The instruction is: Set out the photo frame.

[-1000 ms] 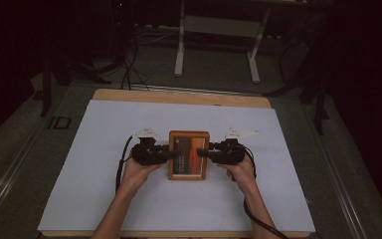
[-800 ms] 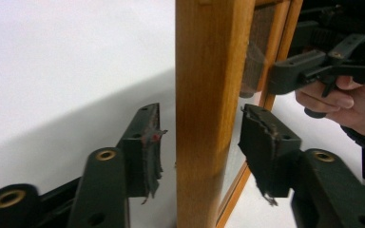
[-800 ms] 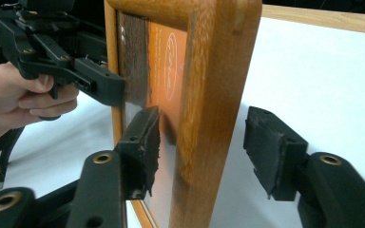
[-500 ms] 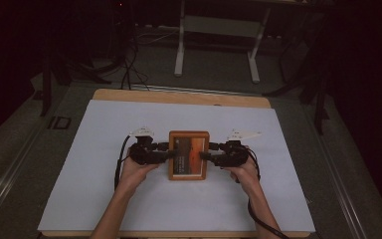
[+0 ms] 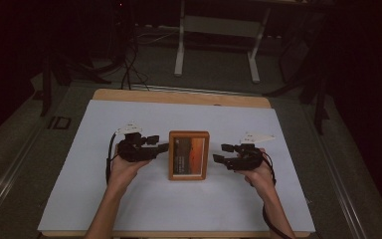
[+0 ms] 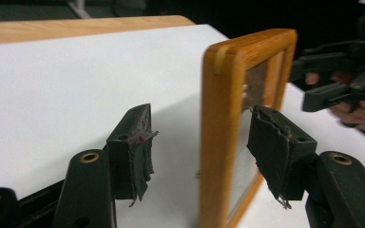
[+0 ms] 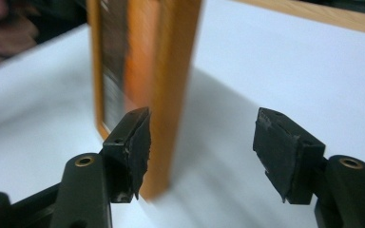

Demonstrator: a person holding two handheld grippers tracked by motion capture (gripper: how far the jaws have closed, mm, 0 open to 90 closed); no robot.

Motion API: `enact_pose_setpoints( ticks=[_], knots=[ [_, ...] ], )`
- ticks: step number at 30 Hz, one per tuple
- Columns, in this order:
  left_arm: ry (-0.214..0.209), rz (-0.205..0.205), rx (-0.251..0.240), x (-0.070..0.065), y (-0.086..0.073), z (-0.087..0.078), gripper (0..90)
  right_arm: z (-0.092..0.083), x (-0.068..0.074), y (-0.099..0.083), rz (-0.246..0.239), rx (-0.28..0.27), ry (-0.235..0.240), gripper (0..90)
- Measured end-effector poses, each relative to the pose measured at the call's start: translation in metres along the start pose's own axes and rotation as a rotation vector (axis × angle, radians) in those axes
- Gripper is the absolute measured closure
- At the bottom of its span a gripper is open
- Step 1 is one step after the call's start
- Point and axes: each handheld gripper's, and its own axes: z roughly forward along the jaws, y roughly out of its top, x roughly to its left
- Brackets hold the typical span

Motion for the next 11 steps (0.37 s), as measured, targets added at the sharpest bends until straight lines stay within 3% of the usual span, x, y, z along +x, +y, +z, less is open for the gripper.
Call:
enact_pose_setpoints(
  ticks=[3, 8, 9, 10, 11],
  knots=[
    [0.054, 0.021, 0.011, 0.002, -0.002, -0.006, 41.2, -0.008, -0.002, -0.008, 0.006, 0.036, -0.043, 36.7],
    [0.096, 0.021, 0.026, 0.005, -0.006, -0.011, 41.2, -0.023, -0.007, -0.024, 0.027, 0.061, -0.079, 36.2],
    [0.125, 0.028, 0.046, 0.007, -0.010, -0.012, 41.1, -0.029, -0.011, -0.034, 0.041, 0.067, -0.095, 35.9],
    [0.125, 0.028, 0.046, 0.007, -0.010, -0.012, 41.0, -0.029, -0.011, -0.034, 0.041, 0.067, -0.095, 35.9],
    [0.148, 0.032, 0.062, 0.008, -0.013, -0.013, 40.9, -0.035, -0.018, -0.042, 0.061, 0.088, -0.127, 35.3]
  ],
)
